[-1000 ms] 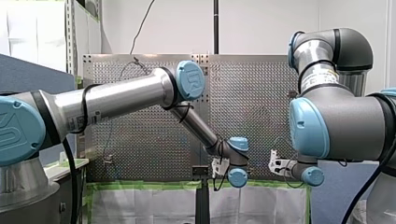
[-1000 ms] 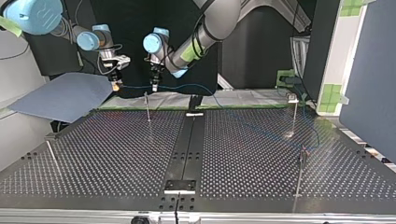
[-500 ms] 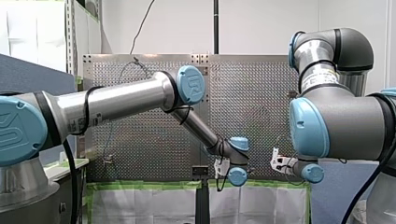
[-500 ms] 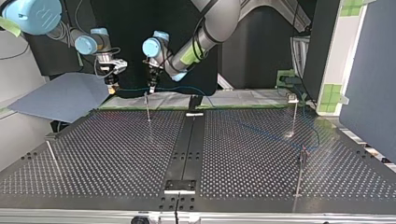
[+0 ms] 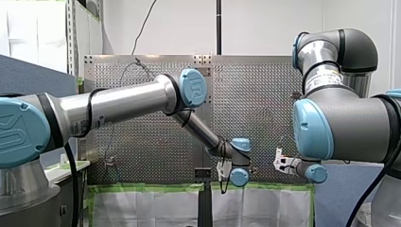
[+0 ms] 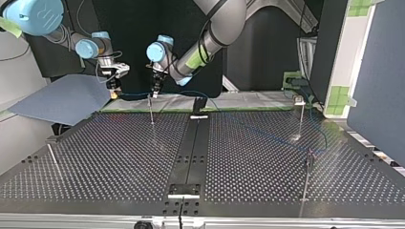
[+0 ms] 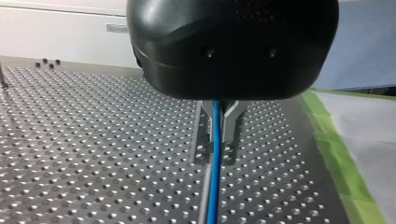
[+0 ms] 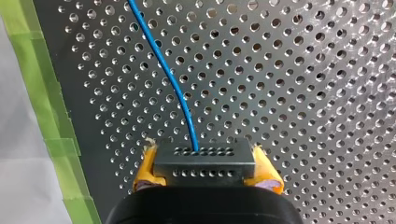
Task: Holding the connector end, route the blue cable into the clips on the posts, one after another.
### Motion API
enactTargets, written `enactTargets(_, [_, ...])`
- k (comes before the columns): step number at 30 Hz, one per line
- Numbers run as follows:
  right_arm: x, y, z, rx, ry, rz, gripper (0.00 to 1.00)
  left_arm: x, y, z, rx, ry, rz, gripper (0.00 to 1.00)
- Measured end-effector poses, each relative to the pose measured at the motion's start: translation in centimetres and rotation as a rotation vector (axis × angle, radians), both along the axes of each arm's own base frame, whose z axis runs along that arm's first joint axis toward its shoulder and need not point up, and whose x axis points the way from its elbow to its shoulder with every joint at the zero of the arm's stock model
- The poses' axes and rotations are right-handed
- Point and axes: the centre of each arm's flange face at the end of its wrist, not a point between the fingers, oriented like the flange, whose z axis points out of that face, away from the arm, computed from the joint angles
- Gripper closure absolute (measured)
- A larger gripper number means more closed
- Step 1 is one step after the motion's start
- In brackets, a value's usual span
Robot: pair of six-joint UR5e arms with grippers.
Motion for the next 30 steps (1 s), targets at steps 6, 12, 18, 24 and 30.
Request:
enactTargets(6, [0.2,-0.2,0.1,-0.002,-0.002,0.003,1.00,0.3,-0.5,-0.8,0.009,0.008,0.000,1.00])
enactTargets(12, [0.4,-0.4,0.2,-0.009,-0.006,0.006,1.00,1.1,-0.7,-0.1,-0.013,0.000,0.003,1.00])
enactTargets(18, [0.6,-0.9,0.5,-0.016,-0.008,0.011,1.00,1.4,-0.5,-0.1,-0.016,-0.001,0.007,1.00])
enactTargets(24, [0.9,-1.3,0.6,-0.020,-0.008,0.014,1.00,1.9,-0.2,-0.1,-0.016,-0.001,0.014,1.00])
enactTargets(30, [1.1,-1.6,0.8,-0.026,-0.017,0.018,1.00,2.6,0.3,-0.2,-0.017,0.000,0.017,1.00])
